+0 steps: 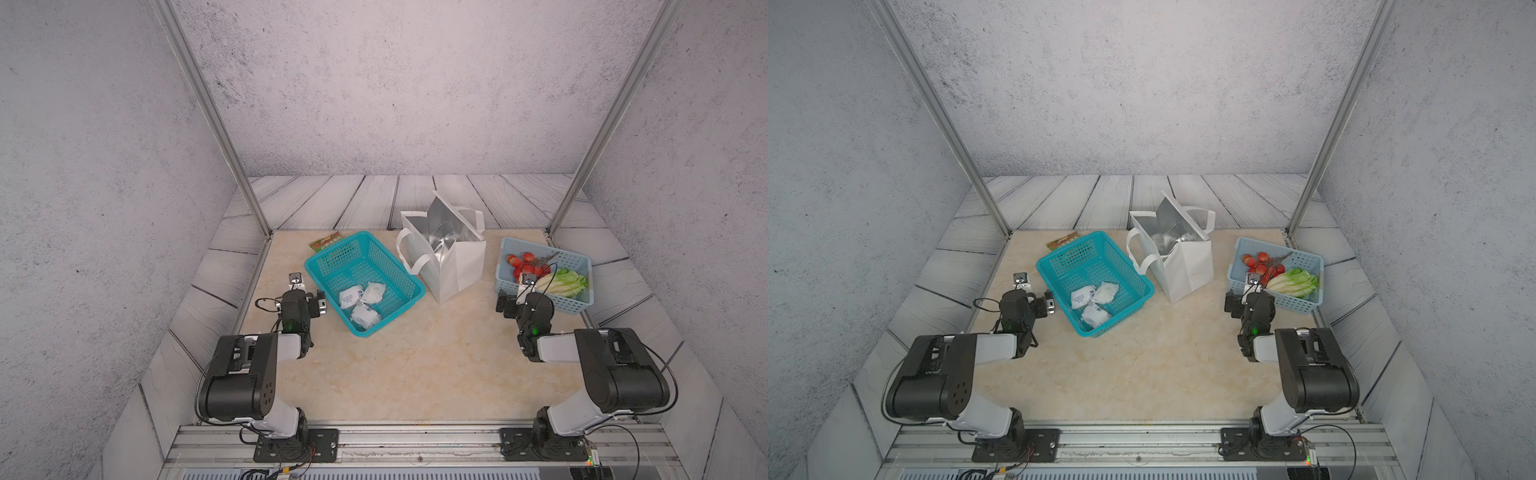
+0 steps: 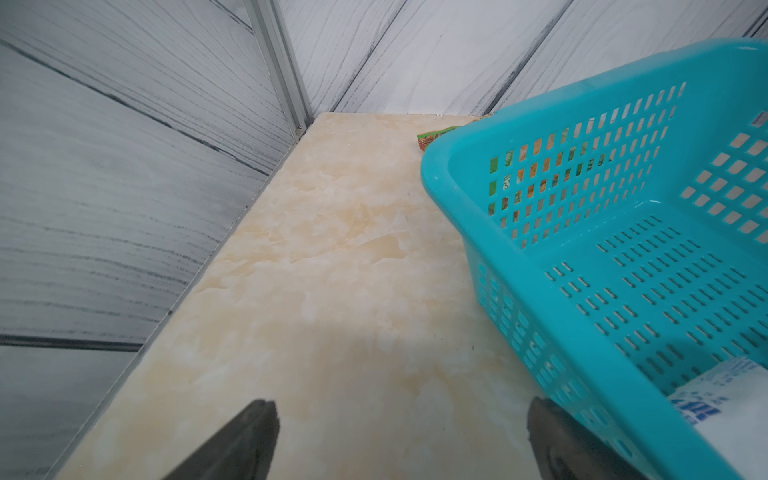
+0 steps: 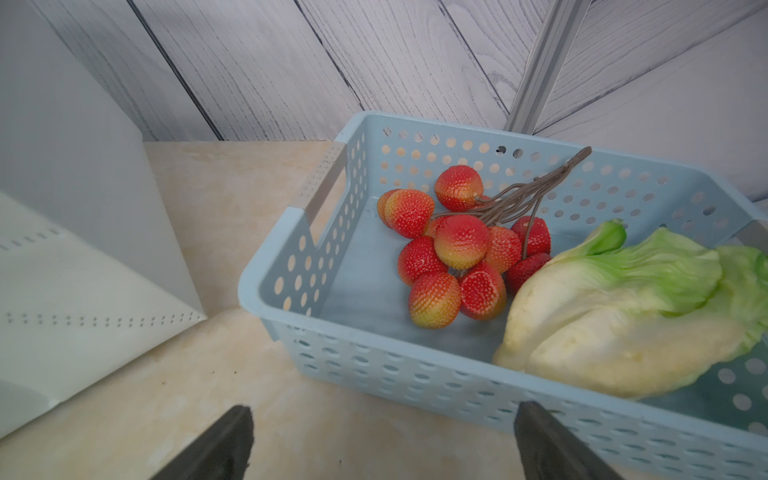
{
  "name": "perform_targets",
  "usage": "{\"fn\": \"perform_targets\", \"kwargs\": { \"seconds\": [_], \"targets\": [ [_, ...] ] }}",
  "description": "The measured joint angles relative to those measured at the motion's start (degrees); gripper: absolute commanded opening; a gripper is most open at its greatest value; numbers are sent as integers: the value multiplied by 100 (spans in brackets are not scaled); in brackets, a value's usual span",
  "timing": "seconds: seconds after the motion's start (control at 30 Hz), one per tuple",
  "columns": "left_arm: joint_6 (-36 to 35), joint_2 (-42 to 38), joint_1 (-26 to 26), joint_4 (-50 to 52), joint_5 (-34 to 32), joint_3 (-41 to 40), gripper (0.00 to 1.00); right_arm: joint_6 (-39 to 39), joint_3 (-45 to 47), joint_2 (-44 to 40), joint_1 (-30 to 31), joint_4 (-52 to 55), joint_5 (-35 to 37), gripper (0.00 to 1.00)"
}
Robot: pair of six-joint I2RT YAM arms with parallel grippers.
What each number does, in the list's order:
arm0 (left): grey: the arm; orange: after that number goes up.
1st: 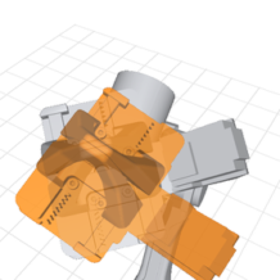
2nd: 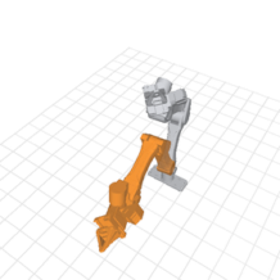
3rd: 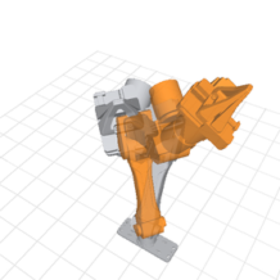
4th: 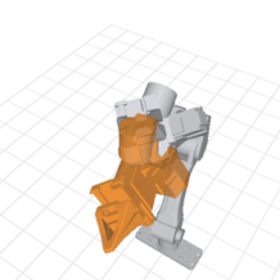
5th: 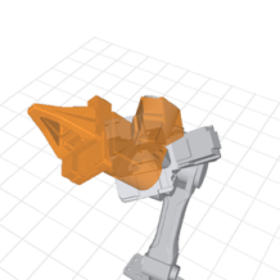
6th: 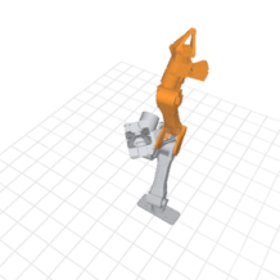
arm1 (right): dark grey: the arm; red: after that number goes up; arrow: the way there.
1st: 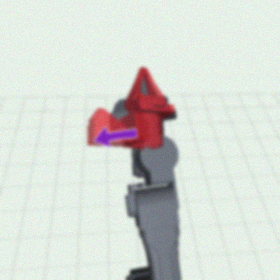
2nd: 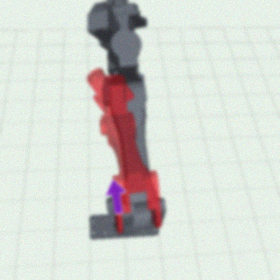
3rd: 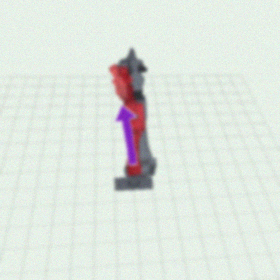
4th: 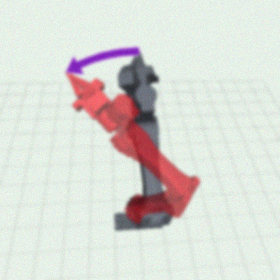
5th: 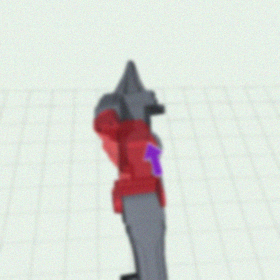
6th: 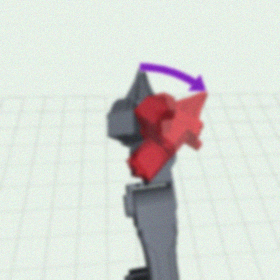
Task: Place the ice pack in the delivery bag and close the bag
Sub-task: Adjust the delivery bag at the center of the board.
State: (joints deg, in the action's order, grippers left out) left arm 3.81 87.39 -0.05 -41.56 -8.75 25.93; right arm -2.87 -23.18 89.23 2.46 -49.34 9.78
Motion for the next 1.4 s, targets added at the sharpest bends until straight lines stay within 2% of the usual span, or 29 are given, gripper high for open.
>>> {"fn": "perform_targets", "kwargs": {
  "seconds": [0.07, 0.17, 0.3, 0.37, 0.47, 0.57, 0.73, 0.83, 0.93, 1.13, 1.27, 1.4],
  "targets": [
    [4, -234, -2, 481, -35, 111, 100, -15, -4, -369, -2, 439, 72, 99],
    [17, -800, -7, 1600, -219, 610, 100, -192, -304, -1443, -2, 1639, 122, 99],
    [256, -1377, -39, 3056, -501, 1718, 100, -907, -1622, -2527, -2, 3567, 107, 99],
    [378, -1655, -90, 3530, -490, 1904, 100, -1314, -2105, -2852, -2, 4385, 57, 99],
    [621, -2076, -216, 4321, -173, 1987, 100, -1766, -2256, -3318, -2, 5337, -328, 99],
    [909, -2328, -339, 4994, 625, 2124, 100, -2144, -2074, -3635, -11, 5930, -1016, 99],
    [1458, -2310, -728, 5532, 2201, 2455, 100, -2837, -1510, -4024, -11, 5877, -2527, 99],
    [1600, -2050, -1217, 5910, 2732, 2833, 99, -3351, -1268, -4159, 28, 5504, -3353, 99],
    [1659, -1635, -1624, 6288, 3038, 3270, 97, -3665, -1207, -4238, 133, 5281, -3810, 99],
    [1655, -981, -2039, 6931, 3058, 3615, 97, -3574, -1239, -4323, 358, 5281, -4188, 99],
    [1504, -470, -2124, 7490, 2872, 4127, 97, -2975, -1510, -4323, 428, 5619, -4247, 99],
    [1652, -293, -2133, 7508, 3008, 4369, 98, -2240, -1882, -4315, 450, 5694, -4100, 99]
  ]
}}
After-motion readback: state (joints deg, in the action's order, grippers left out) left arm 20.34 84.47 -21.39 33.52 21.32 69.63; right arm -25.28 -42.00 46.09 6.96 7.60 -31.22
